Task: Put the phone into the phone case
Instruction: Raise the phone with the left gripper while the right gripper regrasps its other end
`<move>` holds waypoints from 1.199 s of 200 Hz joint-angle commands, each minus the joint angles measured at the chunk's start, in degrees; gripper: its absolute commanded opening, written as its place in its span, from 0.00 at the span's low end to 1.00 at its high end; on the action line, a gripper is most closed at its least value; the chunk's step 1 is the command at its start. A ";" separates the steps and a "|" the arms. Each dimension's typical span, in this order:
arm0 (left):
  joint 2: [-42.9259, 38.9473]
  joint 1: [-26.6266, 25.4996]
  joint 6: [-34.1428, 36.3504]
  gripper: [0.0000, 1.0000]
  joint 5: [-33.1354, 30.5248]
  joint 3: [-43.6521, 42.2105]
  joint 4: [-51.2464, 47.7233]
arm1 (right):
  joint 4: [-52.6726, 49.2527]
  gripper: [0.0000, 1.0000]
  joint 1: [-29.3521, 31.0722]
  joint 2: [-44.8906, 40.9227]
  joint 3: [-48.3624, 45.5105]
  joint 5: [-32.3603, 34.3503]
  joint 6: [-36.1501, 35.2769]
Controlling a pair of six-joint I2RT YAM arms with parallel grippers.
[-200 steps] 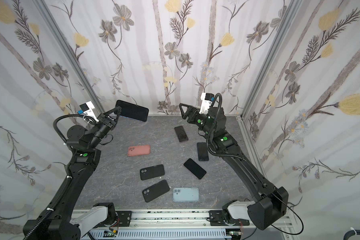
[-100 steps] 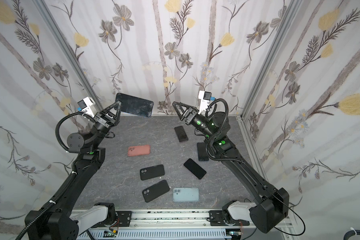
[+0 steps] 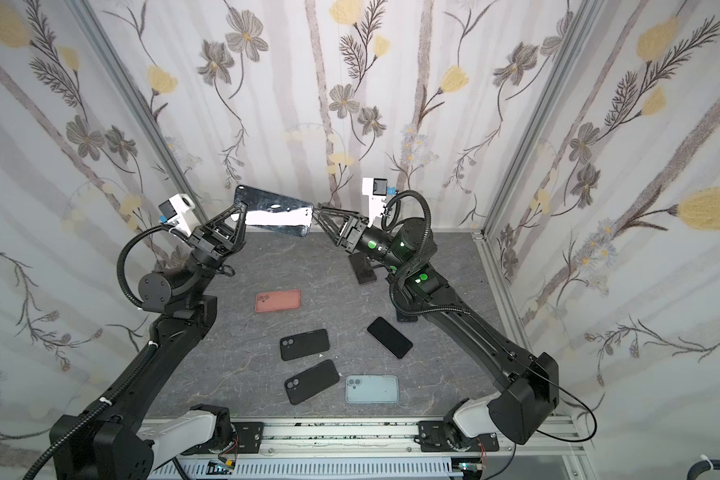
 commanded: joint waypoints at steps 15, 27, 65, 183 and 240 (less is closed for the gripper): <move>-0.31 -0.10 -1.22 0.00 -2.28 -0.09 3.32 | 3.69 0.55 1.44 0.99 1.93 -3.12 0.05; -0.25 -0.19 -1.22 0.00 -2.24 -0.07 3.28 | 3.40 0.53 1.92 1.50 2.20 -2.91 0.05; 0.00 -0.32 -1.01 0.00 -2.14 0.01 3.40 | 2.99 0.45 3.08 3.77 3.82 -2.91 0.57; 0.75 -0.34 0.67 0.00 -1.03 -1.98 2.85 | 0.88 0.00 3.58 6.92 6.52 -1.70 1.55; -2.36 -0.05 6.19 0.10 -5.48 -4.47 -3.21 | -1.34 0.00 2.84 5.87 6.27 -0.95 1.63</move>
